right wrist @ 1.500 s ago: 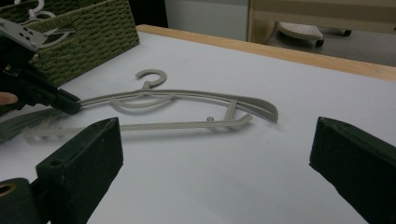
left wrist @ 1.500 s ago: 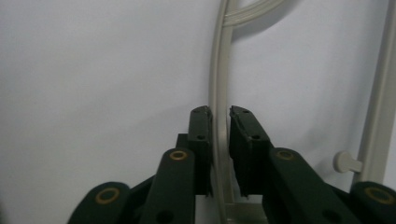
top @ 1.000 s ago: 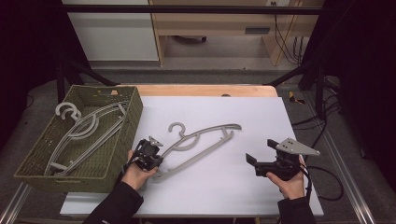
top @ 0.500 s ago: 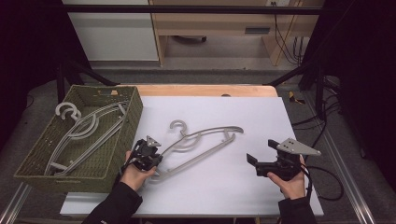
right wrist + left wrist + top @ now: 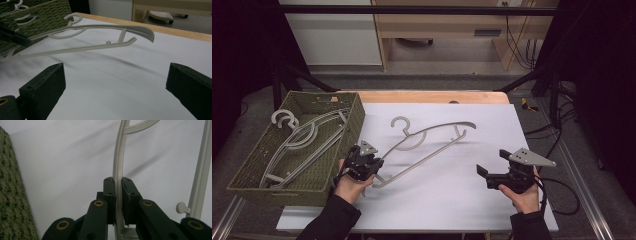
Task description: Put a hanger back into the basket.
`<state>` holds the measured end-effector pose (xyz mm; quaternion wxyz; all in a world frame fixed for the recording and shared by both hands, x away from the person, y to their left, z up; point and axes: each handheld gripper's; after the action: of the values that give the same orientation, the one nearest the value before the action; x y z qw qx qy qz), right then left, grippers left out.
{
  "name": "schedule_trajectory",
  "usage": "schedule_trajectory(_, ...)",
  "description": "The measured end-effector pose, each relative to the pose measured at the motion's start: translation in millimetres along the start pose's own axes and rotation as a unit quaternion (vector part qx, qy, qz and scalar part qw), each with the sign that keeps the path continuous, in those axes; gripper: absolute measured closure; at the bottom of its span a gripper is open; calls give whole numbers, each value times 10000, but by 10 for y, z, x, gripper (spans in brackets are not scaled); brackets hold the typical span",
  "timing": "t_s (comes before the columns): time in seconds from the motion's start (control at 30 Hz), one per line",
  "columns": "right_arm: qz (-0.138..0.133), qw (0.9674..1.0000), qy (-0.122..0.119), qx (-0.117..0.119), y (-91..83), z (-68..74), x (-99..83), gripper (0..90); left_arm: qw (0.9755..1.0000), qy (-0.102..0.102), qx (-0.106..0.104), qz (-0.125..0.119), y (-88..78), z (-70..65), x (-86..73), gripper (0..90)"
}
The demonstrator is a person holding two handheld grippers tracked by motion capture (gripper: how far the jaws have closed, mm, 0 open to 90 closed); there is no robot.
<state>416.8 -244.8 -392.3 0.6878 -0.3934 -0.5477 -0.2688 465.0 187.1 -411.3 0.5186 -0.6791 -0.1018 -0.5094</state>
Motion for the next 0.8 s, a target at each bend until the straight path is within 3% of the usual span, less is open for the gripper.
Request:
schedule_trajectory(0.13,-17,10000,-13,-12,-5,-14,-2,27,9999,6,51,-144,-88,-6,42,828)
schedule_trajectory(0.17,-3,10000,-8,-7,-10,-15,-2,28,9998,87,19,-176,-161,0,74,828)
schedule_trajectory(0.23,-3,10000,-10,-11,-12,-14,0,27,9995,29,-10,-299,-211,0,99,828)
schedule_trajectory(0.27,-8,10000,-7,-9,-13,-14,1,27,9995,109,-11,-287,-247,13,113,828)
schedule_trajectory(0.57,-21,10000,17,-19,-15,-11,4,27,9976,9,126,-679,-507,82,198,828)
schedule_trajectory(0.8,-27,10000,-8,-30,-23,-21,6,26,9967,-23,209,-782,-643,184,226,828)
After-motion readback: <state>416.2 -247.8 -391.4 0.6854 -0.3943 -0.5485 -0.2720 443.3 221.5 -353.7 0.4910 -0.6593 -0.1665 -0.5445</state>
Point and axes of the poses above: each handheld gripper's, and its own axes: y roughly forward along the jaws, x roughly out of its top, z roughly to its left, and after that the axes turned 9 degrees about -z, right-handed
